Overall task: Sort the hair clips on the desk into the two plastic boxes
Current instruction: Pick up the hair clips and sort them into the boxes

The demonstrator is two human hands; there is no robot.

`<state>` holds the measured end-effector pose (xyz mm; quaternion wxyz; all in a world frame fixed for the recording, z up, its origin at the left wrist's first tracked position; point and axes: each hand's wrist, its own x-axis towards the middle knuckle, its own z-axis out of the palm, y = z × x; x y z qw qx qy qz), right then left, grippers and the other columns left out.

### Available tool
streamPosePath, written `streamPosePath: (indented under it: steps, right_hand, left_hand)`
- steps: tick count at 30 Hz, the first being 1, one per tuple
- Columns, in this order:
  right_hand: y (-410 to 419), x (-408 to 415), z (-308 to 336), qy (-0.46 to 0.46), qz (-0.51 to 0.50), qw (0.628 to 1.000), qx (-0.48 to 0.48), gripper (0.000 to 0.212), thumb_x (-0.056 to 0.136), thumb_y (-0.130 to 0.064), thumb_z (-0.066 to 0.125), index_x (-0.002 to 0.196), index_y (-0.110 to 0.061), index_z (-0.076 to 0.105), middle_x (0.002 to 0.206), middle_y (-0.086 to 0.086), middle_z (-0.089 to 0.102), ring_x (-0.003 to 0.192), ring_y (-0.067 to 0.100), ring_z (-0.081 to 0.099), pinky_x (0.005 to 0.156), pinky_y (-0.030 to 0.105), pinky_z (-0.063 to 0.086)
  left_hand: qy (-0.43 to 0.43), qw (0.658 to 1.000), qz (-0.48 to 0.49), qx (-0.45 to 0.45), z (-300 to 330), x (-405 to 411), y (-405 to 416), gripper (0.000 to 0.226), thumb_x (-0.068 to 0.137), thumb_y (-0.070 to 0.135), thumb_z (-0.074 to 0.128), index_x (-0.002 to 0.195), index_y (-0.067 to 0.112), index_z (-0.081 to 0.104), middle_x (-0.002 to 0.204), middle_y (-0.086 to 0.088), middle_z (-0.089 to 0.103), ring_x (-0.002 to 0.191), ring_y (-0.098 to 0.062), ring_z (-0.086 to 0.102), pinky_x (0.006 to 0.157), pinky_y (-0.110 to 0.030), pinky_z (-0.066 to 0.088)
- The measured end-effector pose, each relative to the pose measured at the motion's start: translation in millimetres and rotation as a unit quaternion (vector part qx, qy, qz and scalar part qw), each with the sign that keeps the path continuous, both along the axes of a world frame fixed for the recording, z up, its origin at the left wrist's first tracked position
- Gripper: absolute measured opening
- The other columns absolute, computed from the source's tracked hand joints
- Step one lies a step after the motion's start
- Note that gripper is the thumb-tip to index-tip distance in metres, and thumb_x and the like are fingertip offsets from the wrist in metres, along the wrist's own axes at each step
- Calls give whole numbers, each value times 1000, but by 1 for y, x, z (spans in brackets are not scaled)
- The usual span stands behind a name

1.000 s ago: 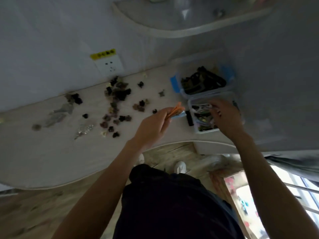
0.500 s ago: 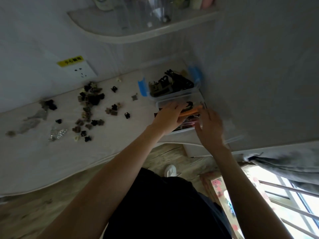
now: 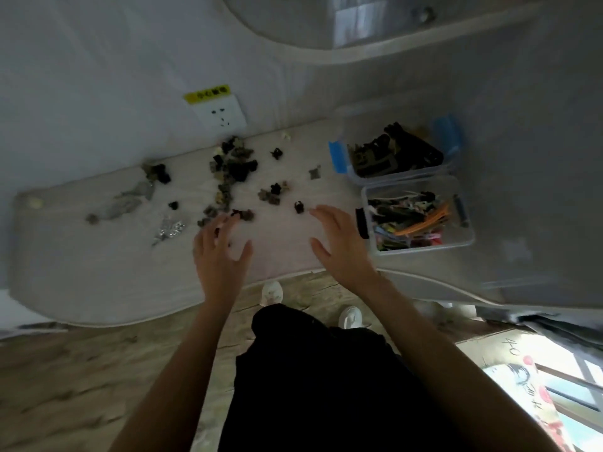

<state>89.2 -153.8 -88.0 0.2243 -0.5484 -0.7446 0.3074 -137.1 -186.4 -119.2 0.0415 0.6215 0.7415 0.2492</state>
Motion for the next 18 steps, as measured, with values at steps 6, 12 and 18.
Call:
streamPosePath:
  steps: [6, 12, 18]
  right_hand:
    - [55, -44, -43, -90, -58, 991, -79, 69, 91, -36, 53, 146, -16, 17, 156, 18, 4, 144, 34, 1, 117, 45, 7]
    - [109, -62, -54, -101, -122, 981, -116, 63, 96, -39, 39, 147, -13, 13, 157, 13, 5, 145, 29, 0, 119, 43, 0]
    - [71, -116, -53, 1, -35, 989, -143, 61, 97, -23, 44, 146, -9, 11, 157, 10, 7, 145, 18, 1, 116, 33, -7]
  left_hand:
    - [-47, 978, 110, -172, -30, -66, -11, 116, 54, 90, 39, 146, 22, 15, 152, -24, 15, 140, -40, 16, 112, -53, 21]
    - [-54, 978, 7, -202, -38, -86, 24, 104, 65, 75, 48, 145, 18, 17, 153, -21, 16, 142, -37, 14, 113, -52, 23]
    - [-53, 978, -95, -180, -41, -88, 54, 82, 77, 59, 56, 143, 18, 29, 152, -13, 27, 142, -30, 20, 117, -45, 19]
